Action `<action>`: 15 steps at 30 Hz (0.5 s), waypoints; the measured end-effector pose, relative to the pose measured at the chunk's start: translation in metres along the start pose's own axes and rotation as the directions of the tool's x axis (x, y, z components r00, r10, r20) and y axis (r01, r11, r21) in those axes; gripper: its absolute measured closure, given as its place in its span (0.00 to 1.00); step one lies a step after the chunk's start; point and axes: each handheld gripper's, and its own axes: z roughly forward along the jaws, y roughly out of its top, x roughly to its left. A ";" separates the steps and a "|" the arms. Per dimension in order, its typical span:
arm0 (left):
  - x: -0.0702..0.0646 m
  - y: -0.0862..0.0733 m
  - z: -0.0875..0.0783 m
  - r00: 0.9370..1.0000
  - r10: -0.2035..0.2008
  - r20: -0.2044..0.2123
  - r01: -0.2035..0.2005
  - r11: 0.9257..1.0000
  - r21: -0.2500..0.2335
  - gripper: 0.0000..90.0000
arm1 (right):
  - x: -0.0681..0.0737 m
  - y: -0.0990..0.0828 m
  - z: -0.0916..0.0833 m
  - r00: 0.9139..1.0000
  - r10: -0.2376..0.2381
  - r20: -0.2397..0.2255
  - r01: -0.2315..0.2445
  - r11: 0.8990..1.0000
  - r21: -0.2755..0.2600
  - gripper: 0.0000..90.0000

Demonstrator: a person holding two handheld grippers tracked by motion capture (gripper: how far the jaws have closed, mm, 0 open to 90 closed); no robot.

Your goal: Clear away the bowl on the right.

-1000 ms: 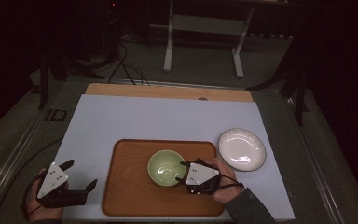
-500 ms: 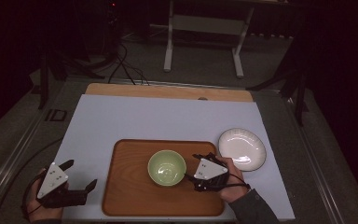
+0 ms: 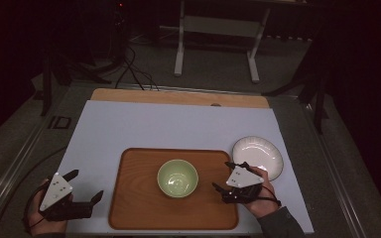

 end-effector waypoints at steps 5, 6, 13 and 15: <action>0.000 0.000 0.000 1.000 0.000 0.000 0.000 1.000 -0.001 0.02 | -0.006 -0.011 -0.008 0.999 0.029 0.032 -0.029 1.000 0.010 0.24; 0.000 0.000 0.000 1.000 0.001 0.000 -0.001 1.000 -0.001 0.02 | -0.007 -0.013 -0.010 0.998 0.039 0.039 -0.039 0.999 0.010 0.24; 0.000 0.000 0.000 1.000 0.003 -0.001 -0.003 1.000 -0.002 0.02 | -0.014 -0.029 -0.024 0.992 0.106 0.071 -0.107 0.994 0.013 0.23; 0.000 0.000 0.000 1.000 0.002 -0.001 -0.002 1.000 -0.001 0.02 | -0.015 -0.031 -0.026 0.991 0.114 0.075 -0.115 0.993 0.013 0.23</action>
